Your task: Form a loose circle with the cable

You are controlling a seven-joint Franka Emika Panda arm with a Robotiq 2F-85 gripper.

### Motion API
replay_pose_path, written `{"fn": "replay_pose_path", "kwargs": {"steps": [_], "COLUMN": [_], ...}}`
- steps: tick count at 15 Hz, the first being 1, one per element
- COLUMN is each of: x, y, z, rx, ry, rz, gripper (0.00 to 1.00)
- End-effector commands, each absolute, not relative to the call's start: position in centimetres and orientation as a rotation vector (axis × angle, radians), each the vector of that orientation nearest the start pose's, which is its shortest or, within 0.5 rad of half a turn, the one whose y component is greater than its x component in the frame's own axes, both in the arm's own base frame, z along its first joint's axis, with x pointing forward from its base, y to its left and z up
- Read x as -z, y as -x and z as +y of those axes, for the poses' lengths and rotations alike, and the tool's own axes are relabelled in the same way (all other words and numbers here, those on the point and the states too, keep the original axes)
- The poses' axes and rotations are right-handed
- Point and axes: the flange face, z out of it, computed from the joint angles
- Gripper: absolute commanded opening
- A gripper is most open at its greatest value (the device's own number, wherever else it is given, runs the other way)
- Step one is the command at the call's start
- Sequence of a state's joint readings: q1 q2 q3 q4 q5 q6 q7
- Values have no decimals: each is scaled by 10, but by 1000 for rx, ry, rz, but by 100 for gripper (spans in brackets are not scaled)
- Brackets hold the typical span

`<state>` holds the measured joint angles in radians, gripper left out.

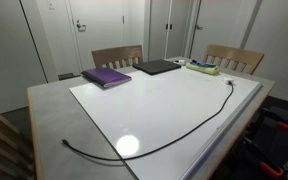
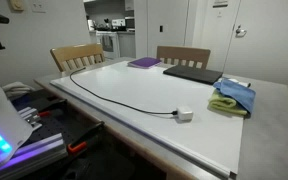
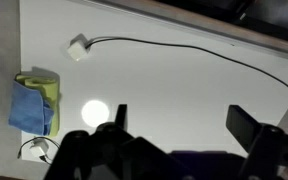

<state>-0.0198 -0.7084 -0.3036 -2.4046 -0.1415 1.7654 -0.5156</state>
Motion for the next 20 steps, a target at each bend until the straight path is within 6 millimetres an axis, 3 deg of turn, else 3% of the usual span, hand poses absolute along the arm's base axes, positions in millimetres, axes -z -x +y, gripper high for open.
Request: {"fn": "replay_pose_path", "kwargs": {"steps": [1, 5, 10, 15, 20], "x": [-547, -542, -518, -474, -418], "y": [-324, -340, -371, -409, -439], "z": [-141, -112, -31, 44, 89], "rx": [101, 95, 50, -29, -154], "ry": [3075, 3071, 3030, 3036, 3051], "rz": [-436, -504, -641, -736, -731], "gripper": [100, 100, 100, 100, 100]}}
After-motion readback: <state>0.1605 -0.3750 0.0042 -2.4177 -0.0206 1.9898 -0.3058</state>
